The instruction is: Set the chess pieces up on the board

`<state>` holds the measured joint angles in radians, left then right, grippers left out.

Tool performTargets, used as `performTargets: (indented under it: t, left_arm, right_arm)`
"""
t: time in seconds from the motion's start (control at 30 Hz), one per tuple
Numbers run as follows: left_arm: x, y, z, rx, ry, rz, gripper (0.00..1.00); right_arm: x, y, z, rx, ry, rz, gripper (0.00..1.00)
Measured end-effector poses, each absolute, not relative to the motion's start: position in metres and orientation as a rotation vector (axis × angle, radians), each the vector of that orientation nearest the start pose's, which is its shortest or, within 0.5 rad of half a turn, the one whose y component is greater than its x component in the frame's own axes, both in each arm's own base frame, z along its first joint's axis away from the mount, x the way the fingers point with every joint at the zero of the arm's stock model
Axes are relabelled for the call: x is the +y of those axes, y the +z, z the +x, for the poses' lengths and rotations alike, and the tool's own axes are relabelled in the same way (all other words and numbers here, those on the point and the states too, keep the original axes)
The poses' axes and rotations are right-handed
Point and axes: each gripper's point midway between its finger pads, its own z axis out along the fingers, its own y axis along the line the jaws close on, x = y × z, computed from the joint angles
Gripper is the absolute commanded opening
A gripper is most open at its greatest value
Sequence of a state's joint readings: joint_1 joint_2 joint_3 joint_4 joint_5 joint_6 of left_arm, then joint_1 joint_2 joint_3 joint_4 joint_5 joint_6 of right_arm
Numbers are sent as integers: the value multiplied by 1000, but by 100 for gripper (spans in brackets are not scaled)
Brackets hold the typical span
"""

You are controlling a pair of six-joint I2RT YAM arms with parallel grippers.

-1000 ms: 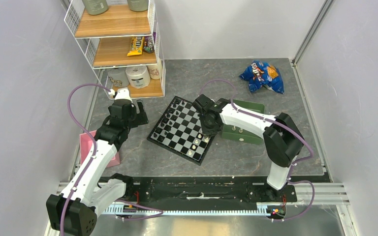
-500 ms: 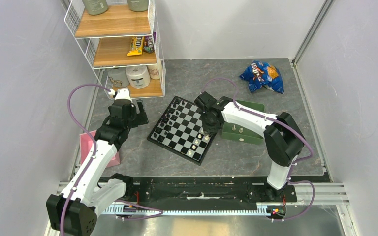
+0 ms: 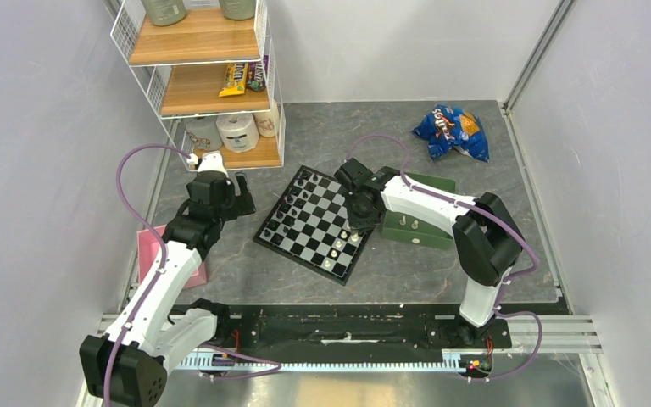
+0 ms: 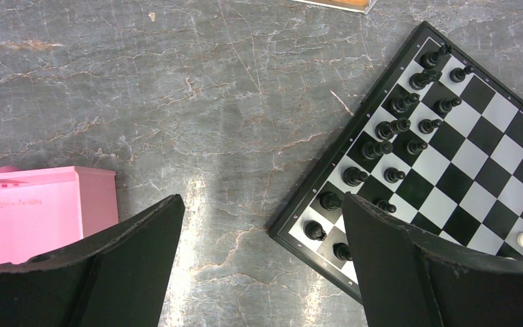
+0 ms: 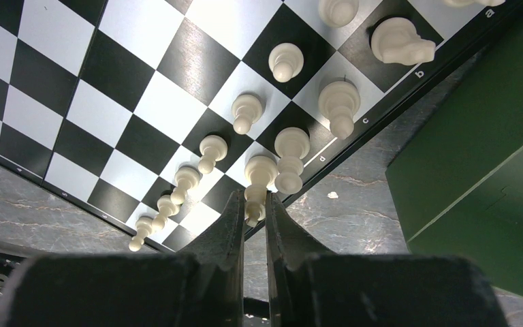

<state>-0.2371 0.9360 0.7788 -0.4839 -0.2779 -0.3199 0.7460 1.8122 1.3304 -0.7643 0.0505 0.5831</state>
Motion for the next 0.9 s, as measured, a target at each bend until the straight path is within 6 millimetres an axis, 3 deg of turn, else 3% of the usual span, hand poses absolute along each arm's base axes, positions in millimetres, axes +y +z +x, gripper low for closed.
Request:
performTargets:
  t: [0.27, 0.9]
  left_arm:
    - [-33, 168, 289, 2170, -7, -243, 94]
    - [-33, 168, 289, 2170, -7, -243, 94]
  right_arm:
    - [265, 61, 265, 2839, 234, -227, 8]
    - [264, 63, 264, 2845, 232, -246, 6]
